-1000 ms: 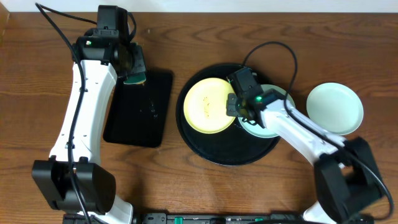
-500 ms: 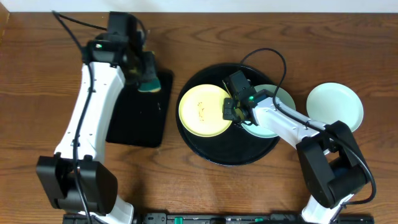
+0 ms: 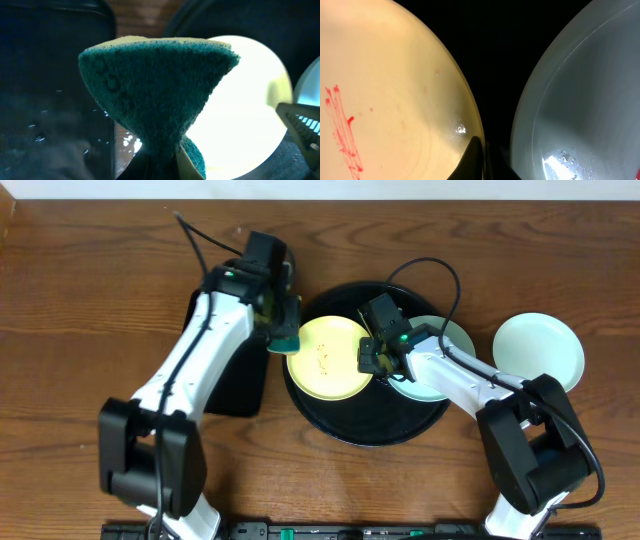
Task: Clean dirty plates on tray and stack at the side
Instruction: 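Bring the sponge in the left gripper down onto the yellow plate, then scrub the yellow plate with the sponge while right gripper holds it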
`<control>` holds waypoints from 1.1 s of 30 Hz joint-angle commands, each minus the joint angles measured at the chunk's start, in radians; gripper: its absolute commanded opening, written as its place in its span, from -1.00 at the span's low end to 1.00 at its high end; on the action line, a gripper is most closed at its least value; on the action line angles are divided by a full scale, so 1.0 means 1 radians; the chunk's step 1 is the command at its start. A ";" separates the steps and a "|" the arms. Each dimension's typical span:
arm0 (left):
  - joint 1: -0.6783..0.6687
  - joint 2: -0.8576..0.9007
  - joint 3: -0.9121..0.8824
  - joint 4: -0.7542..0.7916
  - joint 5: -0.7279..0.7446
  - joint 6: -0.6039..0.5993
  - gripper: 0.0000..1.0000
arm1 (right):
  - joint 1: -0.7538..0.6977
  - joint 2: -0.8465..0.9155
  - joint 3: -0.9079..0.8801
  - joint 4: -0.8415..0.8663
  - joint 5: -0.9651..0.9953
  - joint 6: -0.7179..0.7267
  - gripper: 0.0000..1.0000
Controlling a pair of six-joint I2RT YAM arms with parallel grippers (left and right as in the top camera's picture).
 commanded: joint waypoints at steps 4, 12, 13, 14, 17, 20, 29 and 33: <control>-0.074 0.077 -0.001 0.054 0.010 0.000 -0.86 | 0.006 0.008 0.010 0.000 0.000 0.013 -0.97; -0.116 0.156 -0.002 0.083 0.008 -0.029 -0.85 | 0.005 0.008 0.010 -0.002 0.000 0.013 -0.97; -0.116 0.166 -0.002 0.082 0.006 -0.042 -0.85 | 0.006 0.008 0.010 -0.002 0.000 0.013 -0.97; -0.116 0.177 -0.002 0.082 0.006 -0.054 -0.85 | 0.005 0.008 0.010 -0.002 0.000 0.013 -0.97; -0.116 0.201 -0.002 0.079 0.011 -0.069 -0.85 | 0.005 0.008 0.010 -0.002 0.000 0.013 -0.97; -0.120 0.211 -0.002 0.066 0.014 -0.073 -0.85 | 0.005 0.008 0.010 -0.002 0.000 0.013 -0.97; -0.177 0.212 -0.003 0.038 0.080 -0.013 -0.85 | 0.005 0.008 0.010 -0.002 0.000 0.013 -0.97; -0.200 0.212 -0.003 0.073 0.194 0.083 -0.85 | 0.005 0.008 0.010 -0.002 0.000 0.013 -0.97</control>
